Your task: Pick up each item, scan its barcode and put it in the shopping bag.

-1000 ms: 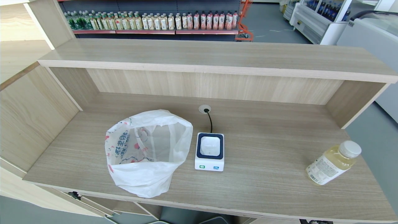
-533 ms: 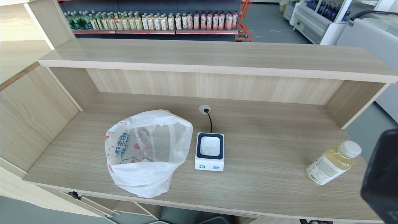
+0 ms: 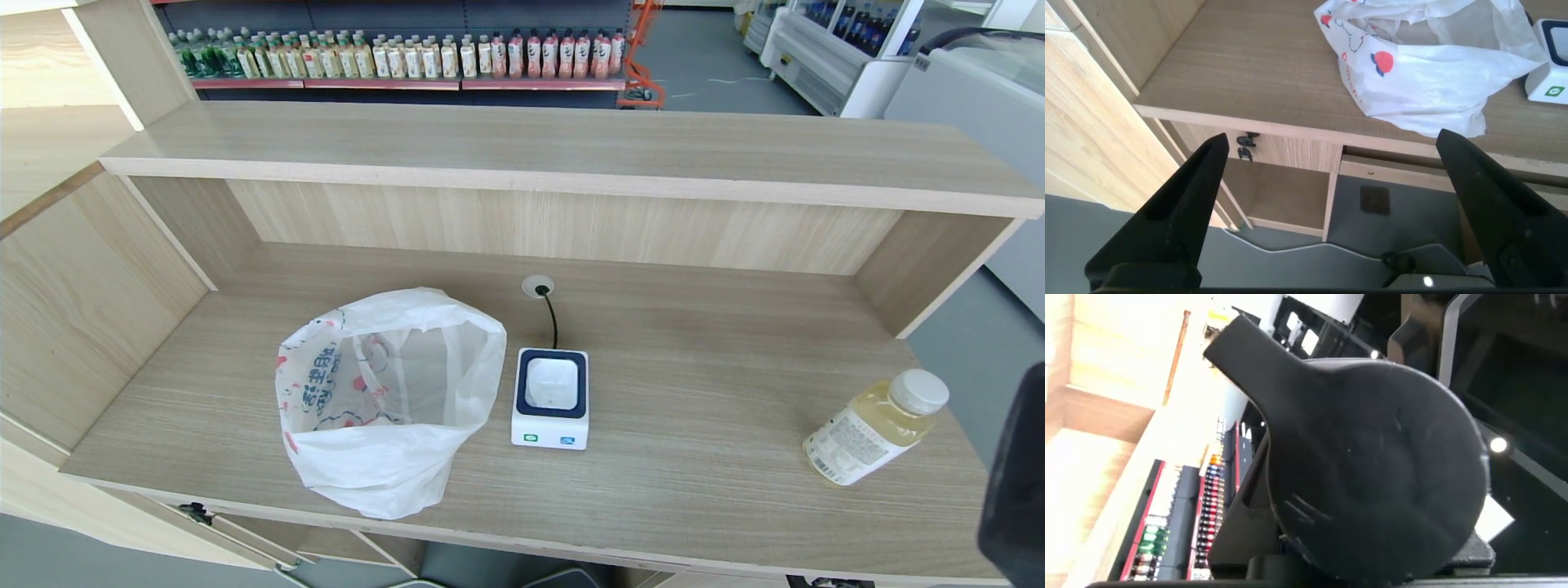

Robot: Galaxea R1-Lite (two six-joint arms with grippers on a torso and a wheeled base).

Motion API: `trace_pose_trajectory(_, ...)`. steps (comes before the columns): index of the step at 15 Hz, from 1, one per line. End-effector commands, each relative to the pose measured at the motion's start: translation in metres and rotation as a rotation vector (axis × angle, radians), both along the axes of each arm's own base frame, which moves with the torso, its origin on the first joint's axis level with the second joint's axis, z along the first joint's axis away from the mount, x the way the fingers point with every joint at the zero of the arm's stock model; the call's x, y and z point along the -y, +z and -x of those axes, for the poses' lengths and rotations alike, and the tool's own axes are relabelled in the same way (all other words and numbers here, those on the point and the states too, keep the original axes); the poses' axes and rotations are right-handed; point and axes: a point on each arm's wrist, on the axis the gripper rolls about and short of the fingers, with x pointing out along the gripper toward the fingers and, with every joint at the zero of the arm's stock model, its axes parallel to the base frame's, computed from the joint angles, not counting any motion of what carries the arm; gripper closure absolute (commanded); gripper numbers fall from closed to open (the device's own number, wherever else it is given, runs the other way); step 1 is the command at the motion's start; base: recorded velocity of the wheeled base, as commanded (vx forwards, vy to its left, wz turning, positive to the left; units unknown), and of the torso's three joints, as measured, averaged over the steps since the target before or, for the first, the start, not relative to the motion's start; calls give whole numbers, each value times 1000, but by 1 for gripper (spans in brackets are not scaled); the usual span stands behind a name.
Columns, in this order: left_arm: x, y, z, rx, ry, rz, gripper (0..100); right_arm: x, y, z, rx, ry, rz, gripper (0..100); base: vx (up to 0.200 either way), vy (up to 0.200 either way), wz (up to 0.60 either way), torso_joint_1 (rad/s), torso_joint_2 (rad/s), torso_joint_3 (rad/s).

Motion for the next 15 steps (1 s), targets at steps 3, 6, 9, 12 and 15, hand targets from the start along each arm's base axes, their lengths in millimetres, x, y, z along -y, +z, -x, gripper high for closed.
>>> trace_pose_trajectory(3, 0, 0, 0, 1, 0, 1, 0, 0, 0, 1, 5, 15, 3, 100, 0, 0, 0, 0, 0, 0)
trace_pose_trajectory(6, 0, 0, 0, 1, 0, 1, 0, 0, 0, 2, 18, 20, 2, 100, 0, 0, 0, 0, 0, 0)
trace_pose_trajectory(9, 0, 0, 0, 1, 0, 1, 0, 0, 0, 1, 15, 24, 6, 100, 0, 0, 0, 0, 0, 0)
trace_pose_trajectory(12, 0, 0, 0, 1, 0, 1, 0, 12, -18, -22, -378, -302, 46, 100, 0, 0, 0, 0, 0, 0)
trace_pose_trajectory(15, 0, 0, 0, 1, 0, 1, 0, 34, -27, -11, -1228, -753, -94, 100, 0, 0, 0, 0, 0, 0)
